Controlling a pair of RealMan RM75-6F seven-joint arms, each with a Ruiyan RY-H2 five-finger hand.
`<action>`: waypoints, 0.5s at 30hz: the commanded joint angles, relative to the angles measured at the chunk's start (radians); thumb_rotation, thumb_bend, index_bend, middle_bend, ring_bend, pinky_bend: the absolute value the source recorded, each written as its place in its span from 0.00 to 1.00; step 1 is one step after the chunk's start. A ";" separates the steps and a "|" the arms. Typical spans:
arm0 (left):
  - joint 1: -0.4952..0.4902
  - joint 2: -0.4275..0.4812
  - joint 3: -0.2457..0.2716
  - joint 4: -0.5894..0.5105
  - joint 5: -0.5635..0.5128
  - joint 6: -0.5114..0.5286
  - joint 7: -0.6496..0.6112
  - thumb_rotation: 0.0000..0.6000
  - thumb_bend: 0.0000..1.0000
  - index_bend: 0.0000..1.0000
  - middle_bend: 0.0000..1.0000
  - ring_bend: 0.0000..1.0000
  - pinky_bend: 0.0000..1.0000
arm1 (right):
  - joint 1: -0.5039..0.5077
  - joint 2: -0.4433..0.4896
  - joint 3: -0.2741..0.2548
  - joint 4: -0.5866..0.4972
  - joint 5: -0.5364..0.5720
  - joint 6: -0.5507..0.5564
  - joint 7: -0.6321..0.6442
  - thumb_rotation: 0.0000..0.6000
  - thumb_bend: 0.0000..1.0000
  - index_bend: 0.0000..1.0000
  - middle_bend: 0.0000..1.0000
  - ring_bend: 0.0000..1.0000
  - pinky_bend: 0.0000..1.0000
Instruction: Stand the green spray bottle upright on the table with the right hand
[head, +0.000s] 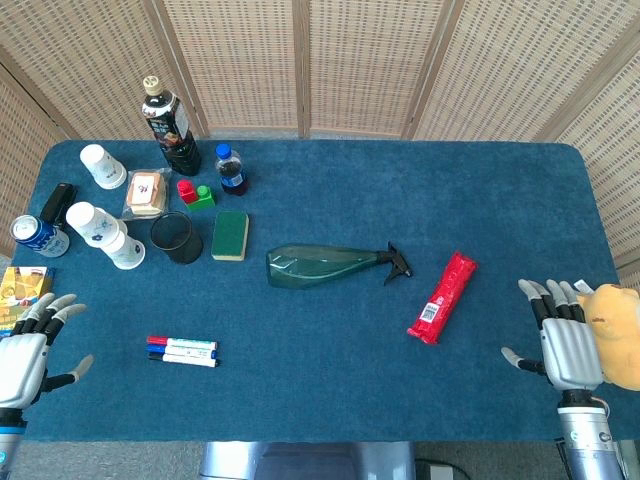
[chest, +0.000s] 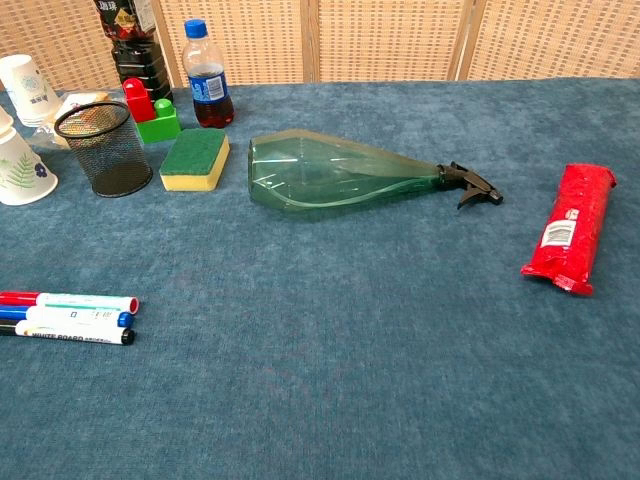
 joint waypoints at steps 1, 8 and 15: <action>-0.001 -0.001 0.000 -0.001 0.001 -0.002 0.004 1.00 0.30 0.24 0.17 0.10 0.12 | 0.001 0.002 0.003 -0.002 0.003 -0.001 -0.002 1.00 0.16 0.11 0.15 0.00 0.05; 0.002 0.001 0.000 -0.007 0.011 0.008 0.004 1.00 0.30 0.24 0.17 0.10 0.12 | -0.003 0.008 -0.003 -0.006 -0.011 0.004 0.004 1.00 0.16 0.11 0.15 0.00 0.05; -0.005 0.002 -0.001 -0.005 0.019 0.001 0.001 1.00 0.30 0.24 0.17 0.10 0.12 | -0.011 0.038 -0.022 -0.031 -0.043 -0.004 0.055 1.00 0.16 0.10 0.15 0.00 0.05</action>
